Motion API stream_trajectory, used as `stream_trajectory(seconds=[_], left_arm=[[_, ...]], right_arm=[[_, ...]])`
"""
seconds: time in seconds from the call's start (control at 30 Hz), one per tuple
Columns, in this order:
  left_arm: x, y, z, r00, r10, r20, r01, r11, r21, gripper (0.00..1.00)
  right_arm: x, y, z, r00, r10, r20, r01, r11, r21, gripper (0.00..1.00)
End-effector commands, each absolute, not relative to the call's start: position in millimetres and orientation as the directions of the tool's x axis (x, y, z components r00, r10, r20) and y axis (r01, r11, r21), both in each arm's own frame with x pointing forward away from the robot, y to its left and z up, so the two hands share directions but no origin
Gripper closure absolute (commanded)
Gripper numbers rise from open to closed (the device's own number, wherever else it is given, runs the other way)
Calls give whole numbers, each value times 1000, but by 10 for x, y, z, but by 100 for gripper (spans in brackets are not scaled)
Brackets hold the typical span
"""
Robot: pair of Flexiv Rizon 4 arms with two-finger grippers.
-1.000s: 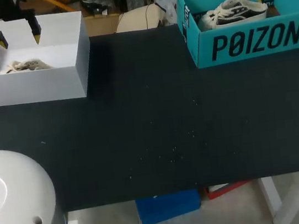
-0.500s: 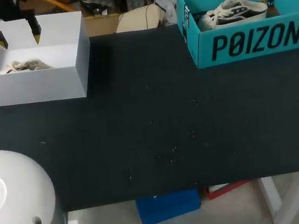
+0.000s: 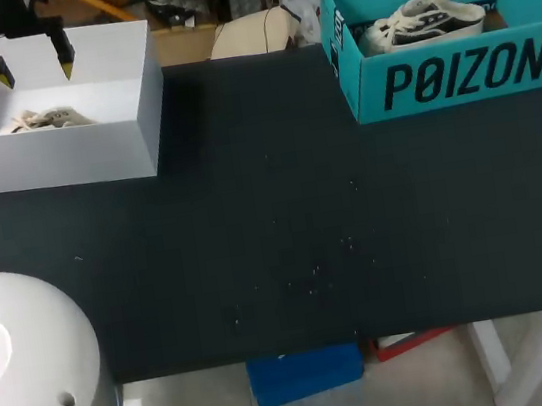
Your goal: Take the shoe out of the shoebox, open the shoe tongue, remove and reinsert the insole, then place the shoe into the shoebox
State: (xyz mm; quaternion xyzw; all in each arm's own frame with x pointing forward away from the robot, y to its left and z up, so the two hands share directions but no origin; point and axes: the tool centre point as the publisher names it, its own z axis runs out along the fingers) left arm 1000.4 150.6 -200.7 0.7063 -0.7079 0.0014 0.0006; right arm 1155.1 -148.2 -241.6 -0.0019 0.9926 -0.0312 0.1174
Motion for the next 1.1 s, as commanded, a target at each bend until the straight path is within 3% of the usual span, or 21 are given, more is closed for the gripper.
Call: stream_trajectory(seconds=[0.03,0.7,1.1], left_arm=[[10001,1503,-2003,-1,-1000,2,-1000,1,0,0],[10001,1503,-2003,-1,-1000,2,-1000,1,0,0],[10001,1503,-2003,-1,-1000,2,-1000,1,0,0]], right_arm=[[11985,-1483,-2668,-984,-122,-130,-111,989,-93,57],[12164,-1667,-3321,-993,-67,-95,-57,993,-106,63],[12283,-1673,-3480,-995,-29,-101,-20,996,-93,65]])
